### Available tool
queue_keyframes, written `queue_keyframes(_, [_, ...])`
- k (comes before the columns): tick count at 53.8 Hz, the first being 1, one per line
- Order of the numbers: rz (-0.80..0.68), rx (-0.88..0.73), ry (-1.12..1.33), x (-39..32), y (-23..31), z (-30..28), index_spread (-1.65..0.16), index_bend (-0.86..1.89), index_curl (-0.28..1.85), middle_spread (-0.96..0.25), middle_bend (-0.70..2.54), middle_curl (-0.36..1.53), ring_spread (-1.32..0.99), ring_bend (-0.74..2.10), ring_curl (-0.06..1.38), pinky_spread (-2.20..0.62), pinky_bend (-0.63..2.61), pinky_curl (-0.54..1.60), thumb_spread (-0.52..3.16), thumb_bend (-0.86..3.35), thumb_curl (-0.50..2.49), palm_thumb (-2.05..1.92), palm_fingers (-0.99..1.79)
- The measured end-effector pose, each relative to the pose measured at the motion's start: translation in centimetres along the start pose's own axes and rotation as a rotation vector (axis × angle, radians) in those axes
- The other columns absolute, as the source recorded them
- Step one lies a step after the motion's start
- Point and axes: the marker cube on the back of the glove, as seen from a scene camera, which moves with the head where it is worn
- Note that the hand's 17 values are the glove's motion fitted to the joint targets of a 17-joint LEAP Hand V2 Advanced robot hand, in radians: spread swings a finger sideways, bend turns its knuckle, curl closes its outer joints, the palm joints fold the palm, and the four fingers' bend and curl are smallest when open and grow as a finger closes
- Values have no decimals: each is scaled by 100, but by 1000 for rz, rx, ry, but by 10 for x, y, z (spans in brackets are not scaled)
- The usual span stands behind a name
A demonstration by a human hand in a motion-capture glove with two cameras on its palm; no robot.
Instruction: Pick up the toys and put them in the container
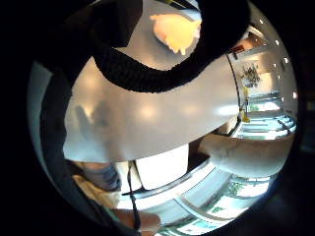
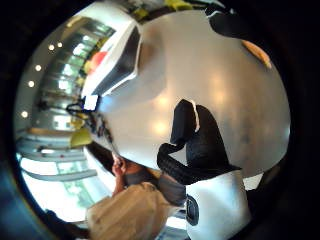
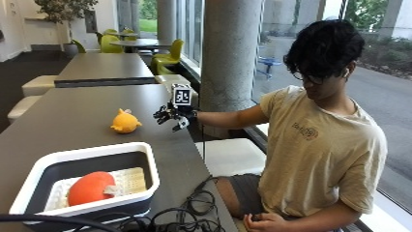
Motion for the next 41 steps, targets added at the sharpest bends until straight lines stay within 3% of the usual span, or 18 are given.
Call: queue_keyframes(41, [1, 7, 5, -4, -4, -2, -35, 30, 51, -3, 16, 29, -2, 19, 29, 2, 85, 33, 151, 0, 31, 14, -1])
